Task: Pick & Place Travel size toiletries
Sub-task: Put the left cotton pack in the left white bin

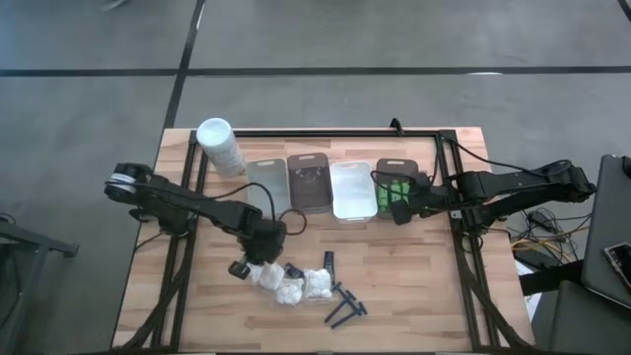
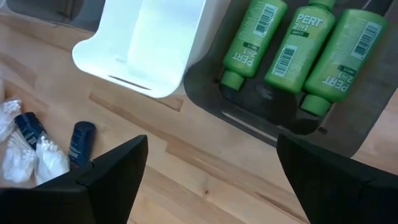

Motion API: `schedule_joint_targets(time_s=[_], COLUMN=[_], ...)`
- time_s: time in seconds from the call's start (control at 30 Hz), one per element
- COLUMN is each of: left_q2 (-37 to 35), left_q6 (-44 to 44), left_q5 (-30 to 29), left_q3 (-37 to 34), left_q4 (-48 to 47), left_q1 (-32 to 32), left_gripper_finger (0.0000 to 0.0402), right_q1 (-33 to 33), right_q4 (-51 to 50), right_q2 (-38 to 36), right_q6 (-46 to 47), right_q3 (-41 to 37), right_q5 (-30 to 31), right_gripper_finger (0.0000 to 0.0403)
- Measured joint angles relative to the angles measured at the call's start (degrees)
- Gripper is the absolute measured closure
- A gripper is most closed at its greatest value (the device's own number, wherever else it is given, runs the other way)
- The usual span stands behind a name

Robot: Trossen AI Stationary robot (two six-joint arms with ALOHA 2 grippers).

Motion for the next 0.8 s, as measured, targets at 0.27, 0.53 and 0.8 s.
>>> schedule_joint_targets(time_s=[0.27, 0.53, 0.8], left_q2=[-10.06, -12.01, -5.49], left_q6=[-4.99, -2.94, 4.42], left_q5=[-14.56, -33.78, -34.62], left_q3=[12.24, 20.03, 15.65], left_q4=[-16.72, -18.10, -5.17], left_q1=[0.40, 13.42, 28.97], left_gripper_finger=[0.0399, 0.0400, 0.0401], right_q1=[0.00, 0.00, -0.02], right_q4=[0.79, 4.05, 5.40], right_q2=[0.00, 0.00, 0.02], right_q6=[-2.54, -3.59, -1.65], right_q3=[0.15, 0.15, 0.15], right_q5=[0.29, 3.99, 6.16], right_gripper_finger=[0.0074, 0.0083, 0.0064])
